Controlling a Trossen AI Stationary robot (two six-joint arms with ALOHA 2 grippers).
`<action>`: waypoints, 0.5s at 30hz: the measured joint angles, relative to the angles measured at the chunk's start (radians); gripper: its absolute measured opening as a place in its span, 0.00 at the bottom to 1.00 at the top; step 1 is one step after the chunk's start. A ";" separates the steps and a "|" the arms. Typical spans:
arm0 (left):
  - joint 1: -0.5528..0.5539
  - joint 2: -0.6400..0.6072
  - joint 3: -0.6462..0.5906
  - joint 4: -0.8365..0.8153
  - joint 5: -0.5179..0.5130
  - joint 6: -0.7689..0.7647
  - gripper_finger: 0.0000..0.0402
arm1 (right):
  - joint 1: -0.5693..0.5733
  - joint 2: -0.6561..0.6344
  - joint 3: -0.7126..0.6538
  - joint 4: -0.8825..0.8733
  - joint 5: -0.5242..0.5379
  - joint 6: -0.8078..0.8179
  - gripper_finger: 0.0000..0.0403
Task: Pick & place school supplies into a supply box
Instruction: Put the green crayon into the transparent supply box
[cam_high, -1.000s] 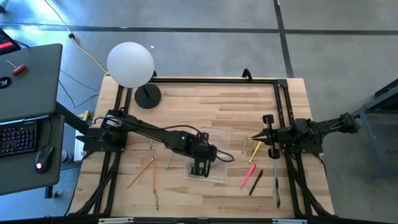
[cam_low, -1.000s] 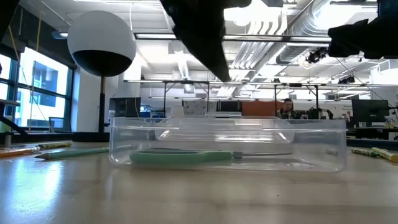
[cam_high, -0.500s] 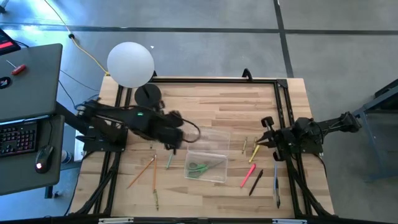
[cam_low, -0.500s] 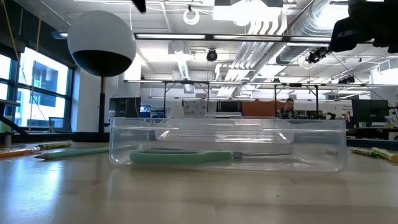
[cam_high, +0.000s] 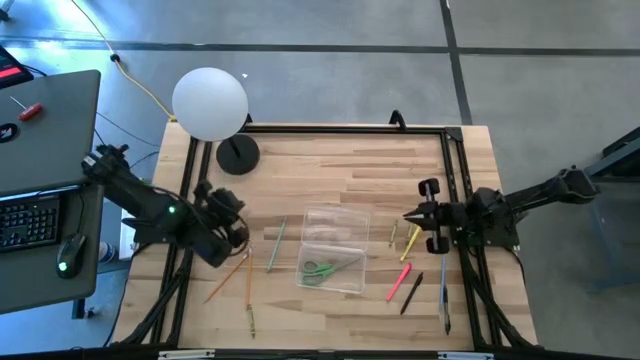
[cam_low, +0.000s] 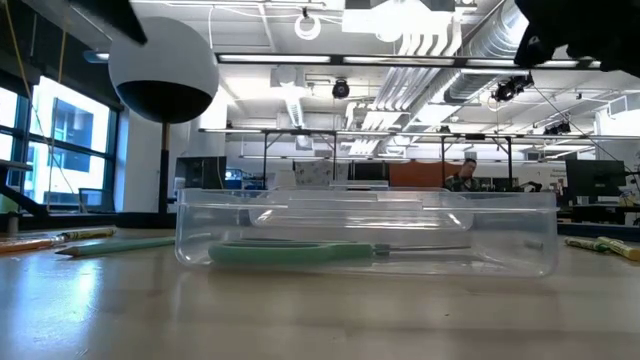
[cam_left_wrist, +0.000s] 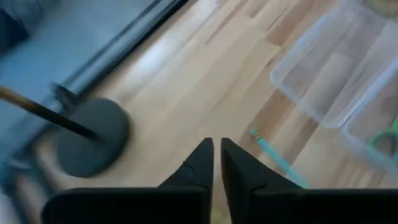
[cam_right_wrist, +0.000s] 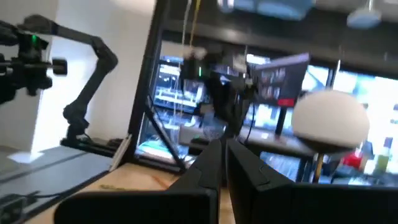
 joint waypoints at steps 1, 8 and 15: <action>-0.001 -0.014 -0.064 0.066 -0.010 -0.042 0.18 | 0.000 0.024 0.000 0.044 -0.003 -0.025 0.00; 0.018 0.004 -0.350 0.345 -0.013 -0.136 0.27 | 0.000 0.111 0.000 0.198 0.088 -0.077 0.02; 0.029 0.011 -0.445 0.388 -0.027 -0.420 0.31 | -0.002 0.149 0.059 0.088 0.263 -0.059 0.16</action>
